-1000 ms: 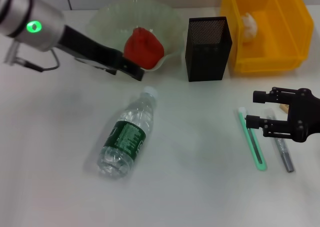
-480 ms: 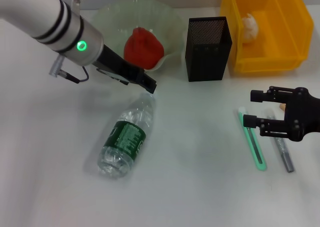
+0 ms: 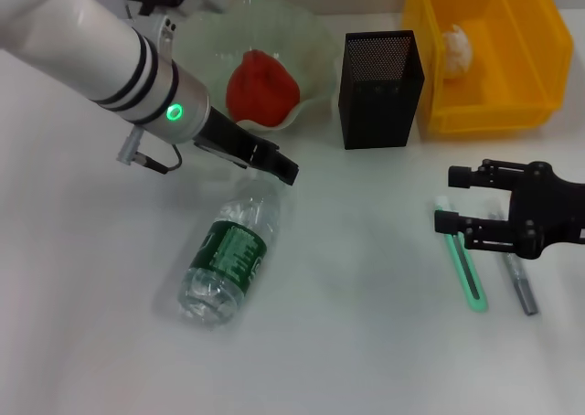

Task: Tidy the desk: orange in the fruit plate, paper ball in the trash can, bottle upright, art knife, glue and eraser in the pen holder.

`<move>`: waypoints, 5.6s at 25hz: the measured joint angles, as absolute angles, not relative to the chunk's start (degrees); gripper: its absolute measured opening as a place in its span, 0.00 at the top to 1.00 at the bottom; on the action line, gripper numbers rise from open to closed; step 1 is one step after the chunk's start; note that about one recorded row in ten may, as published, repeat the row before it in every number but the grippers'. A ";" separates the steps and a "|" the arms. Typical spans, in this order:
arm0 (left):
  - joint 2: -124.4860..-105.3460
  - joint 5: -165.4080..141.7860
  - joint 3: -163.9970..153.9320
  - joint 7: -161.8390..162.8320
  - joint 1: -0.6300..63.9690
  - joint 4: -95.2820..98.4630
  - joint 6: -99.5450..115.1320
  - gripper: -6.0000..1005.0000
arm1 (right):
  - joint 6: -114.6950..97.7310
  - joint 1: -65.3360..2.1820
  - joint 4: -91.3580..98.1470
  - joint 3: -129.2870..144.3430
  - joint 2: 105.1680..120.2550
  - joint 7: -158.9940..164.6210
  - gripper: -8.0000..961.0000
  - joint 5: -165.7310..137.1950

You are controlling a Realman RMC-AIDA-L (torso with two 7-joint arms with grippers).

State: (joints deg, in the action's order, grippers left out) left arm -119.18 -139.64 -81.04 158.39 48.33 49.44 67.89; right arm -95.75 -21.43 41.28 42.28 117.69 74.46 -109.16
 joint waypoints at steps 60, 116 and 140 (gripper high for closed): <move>-118.82 -125.03 -94.81 144.51 30.05 75.40 62.78 0.55 | -95.27 -20.92 39.20 40.54 117.89 73.38 0.26 -108.73; -119.11 -47.42 -80.17 42.18 20.30 26.29 71.55 0.51 | -93.74 -23.81 27.26 29.08 119.00 65.50 0.27 -108.63; -119.00 -40.72 -80.07 38.07 19.04 20.83 81.46 0.26 | -94.19 -23.42 25.33 29.00 119.00 62.87 0.27 -106.00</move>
